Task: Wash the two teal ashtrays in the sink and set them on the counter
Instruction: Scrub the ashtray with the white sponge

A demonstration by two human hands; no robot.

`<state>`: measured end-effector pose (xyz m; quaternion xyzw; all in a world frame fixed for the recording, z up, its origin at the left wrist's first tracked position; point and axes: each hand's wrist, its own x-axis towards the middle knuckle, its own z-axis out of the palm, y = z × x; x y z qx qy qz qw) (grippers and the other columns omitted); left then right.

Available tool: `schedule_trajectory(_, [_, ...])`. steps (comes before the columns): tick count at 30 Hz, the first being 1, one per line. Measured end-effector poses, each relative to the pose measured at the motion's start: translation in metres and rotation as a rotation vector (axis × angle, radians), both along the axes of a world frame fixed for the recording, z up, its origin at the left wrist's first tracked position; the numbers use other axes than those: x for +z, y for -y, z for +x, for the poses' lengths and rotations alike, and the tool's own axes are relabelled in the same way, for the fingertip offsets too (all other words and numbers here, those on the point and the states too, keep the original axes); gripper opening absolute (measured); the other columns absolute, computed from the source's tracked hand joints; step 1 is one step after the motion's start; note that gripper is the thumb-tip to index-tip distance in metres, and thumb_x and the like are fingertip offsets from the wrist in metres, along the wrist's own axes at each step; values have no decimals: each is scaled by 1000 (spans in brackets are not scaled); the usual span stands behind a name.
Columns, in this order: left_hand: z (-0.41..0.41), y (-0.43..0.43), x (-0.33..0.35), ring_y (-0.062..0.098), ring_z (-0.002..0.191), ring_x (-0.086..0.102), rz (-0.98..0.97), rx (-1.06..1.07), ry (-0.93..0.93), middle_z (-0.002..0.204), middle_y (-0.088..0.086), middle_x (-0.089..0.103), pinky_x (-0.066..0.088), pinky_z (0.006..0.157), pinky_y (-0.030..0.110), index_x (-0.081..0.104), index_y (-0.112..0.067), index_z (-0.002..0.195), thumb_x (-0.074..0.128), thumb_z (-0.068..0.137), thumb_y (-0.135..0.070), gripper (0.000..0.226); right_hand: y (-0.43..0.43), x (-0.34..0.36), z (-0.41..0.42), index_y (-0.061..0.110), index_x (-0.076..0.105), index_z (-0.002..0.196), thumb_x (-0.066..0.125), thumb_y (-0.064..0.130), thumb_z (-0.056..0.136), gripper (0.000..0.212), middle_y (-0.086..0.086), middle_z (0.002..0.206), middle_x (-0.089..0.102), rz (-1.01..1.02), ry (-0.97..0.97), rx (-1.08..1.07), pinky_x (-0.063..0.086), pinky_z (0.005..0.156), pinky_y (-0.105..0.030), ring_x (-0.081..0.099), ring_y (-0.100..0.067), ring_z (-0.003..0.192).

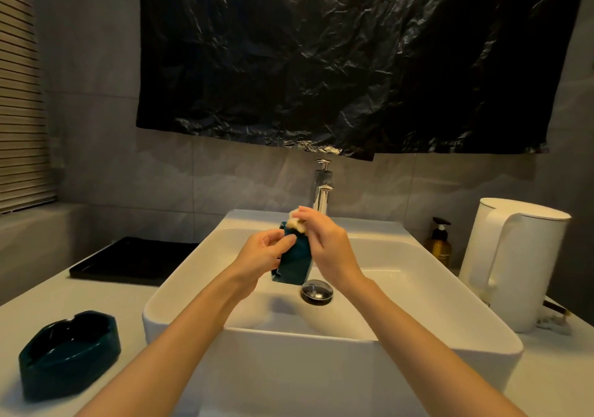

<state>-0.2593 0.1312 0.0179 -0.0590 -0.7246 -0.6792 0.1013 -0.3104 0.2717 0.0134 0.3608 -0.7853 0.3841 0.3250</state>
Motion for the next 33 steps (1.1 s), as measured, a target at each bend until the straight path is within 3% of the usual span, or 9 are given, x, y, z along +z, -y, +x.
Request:
schedule_trajectory(2, [1,-1,0,16,100,60,-2,-9,3,104,5,66,52,72,21,60,-19,106,51,95,-27,16,-2,1,2,13,61,122,44,7,99,30,-3,131,58,-17,66,9,45,102,-26,52,-16,121])
schedule_trajectory(5, [1,1,0,18,104,60,-53,2,-11,108,7,66,52,78,24,61,-18,112,52,94,-29,23,-9,-4,6,10,65,119,51,8,93,30,-3,129,60,112,-132,70,33,106,-12,47,-8,123])
schedule_trajectory(7, [1,1,-1,16,100,61,-84,-10,-23,105,3,67,53,72,19,61,-22,109,52,94,-29,19,-10,-6,3,12,64,121,50,11,93,31,-1,130,59,188,-135,66,27,105,-7,43,-5,125])
schedule_trajectory(11, [1,-3,-1,11,91,60,-89,-25,-21,98,-6,64,49,63,13,57,-28,105,50,95,-27,12,-4,0,0,15,62,124,41,15,100,31,0,136,54,58,169,23,38,104,-21,47,-16,126])
schedule_trajectory(16, [-2,0,-1,18,100,61,-47,4,-42,105,3,66,51,70,20,60,-23,110,53,93,-29,19,-5,-5,10,19,63,122,30,31,94,45,6,136,53,153,7,55,23,106,-10,37,-4,127])
schedule_trajectory(21, [-4,-2,-2,16,99,58,-79,-5,-37,106,1,63,49,73,19,56,-26,109,51,95,-27,15,3,1,2,18,61,121,23,37,90,52,4,135,52,13,282,50,39,107,-26,43,-8,121])
schedule_trajectory(26, [-5,0,-2,20,102,61,-24,22,-45,106,4,67,52,74,22,60,-19,114,54,92,-28,24,-5,-4,13,18,64,121,21,38,93,55,5,136,52,128,75,65,20,105,-6,35,-5,129])
schedule_trajectory(31, [-4,-2,0,15,98,59,39,-17,-37,103,3,66,50,70,21,59,-23,110,52,95,-25,17,3,0,7,17,58,127,22,31,91,53,3,140,47,48,213,45,30,110,-23,36,-9,128])
schedule_trajectory(33, [-3,-1,0,16,99,60,44,-3,-39,103,3,66,50,69,20,60,-21,109,51,95,-25,17,2,-1,11,16,59,126,23,29,92,51,3,139,48,91,151,50,29,110,-22,35,-9,129])
